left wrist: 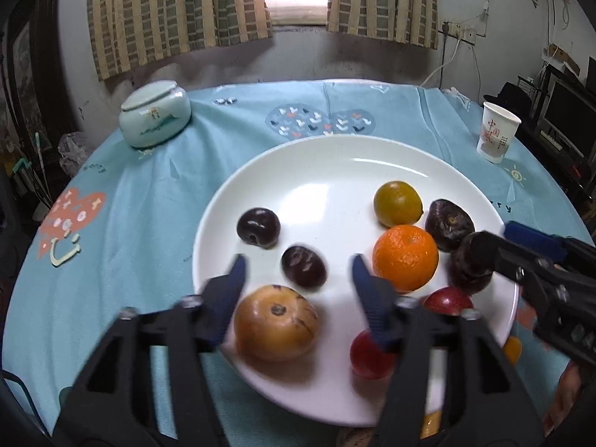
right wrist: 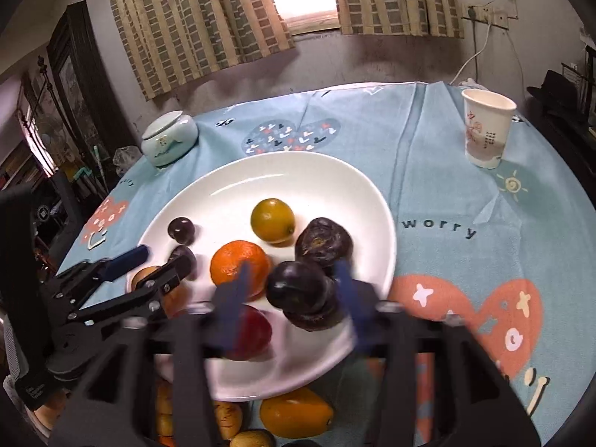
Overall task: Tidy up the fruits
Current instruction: 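Carry the plum to the plate while the right gripper grasps a dark plum, then release both plums on the white plate and open both grippers, then grasp a mandarin orange with the left gripper while the right gripper grasps a red apple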
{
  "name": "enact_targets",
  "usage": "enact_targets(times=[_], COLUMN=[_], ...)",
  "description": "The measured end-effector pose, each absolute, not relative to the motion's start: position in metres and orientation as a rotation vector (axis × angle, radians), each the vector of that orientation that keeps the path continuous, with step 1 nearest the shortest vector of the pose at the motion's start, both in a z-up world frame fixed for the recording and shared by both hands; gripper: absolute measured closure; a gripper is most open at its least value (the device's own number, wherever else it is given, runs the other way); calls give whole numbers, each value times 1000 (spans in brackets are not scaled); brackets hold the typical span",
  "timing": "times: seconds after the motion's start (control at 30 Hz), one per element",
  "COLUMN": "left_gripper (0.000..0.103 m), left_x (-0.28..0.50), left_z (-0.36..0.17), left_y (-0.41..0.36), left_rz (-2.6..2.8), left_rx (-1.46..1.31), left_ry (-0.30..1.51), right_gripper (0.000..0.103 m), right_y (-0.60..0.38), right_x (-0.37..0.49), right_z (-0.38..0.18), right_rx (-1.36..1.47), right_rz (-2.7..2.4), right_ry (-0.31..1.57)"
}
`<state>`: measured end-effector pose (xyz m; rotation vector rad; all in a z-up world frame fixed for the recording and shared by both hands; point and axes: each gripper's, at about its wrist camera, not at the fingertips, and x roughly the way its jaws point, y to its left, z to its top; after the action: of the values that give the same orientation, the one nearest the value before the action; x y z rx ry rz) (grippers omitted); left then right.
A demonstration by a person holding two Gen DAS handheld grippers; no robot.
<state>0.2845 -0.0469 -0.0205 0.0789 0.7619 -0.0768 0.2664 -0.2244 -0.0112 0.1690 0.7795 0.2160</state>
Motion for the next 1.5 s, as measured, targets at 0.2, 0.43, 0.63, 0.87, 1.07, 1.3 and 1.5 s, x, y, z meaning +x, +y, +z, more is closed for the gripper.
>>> enact_targets(times=[0.2, 0.43, 0.63, 0.87, 1.07, 1.3, 1.5], left_gripper=[29, 14, 12, 11, 10, 10, 10], left_x=[268, 219, 179, 148, 136, 135, 134], left_z=[-10, 14, 15, 6, 8, 9, 13], left_y=[-45, -34, -28, -22, -19, -17, -16], left_rz=[-31, 1, -11, -10, -14, -26, -39], left_rx=[110, 92, 97, 111, 105, 90, 84], left_ry=[707, 604, 582, 585, 568, 580, 569], right_gripper=[28, 27, 27, 27, 22, 22, 20], right_y=[-225, -223, -227, -222, -210, -206, -219], right_x=[252, 208, 158, 114, 111, 121, 121], right_z=[9, 26, 15, -5, -30, -46, -43], right_rx=[161, 180, 214, 172, 115, 104, 130], right_rz=[221, 256, 266, 278, 282, 299, 255], right_ry=[692, 643, 634, 674, 771, 853, 840])
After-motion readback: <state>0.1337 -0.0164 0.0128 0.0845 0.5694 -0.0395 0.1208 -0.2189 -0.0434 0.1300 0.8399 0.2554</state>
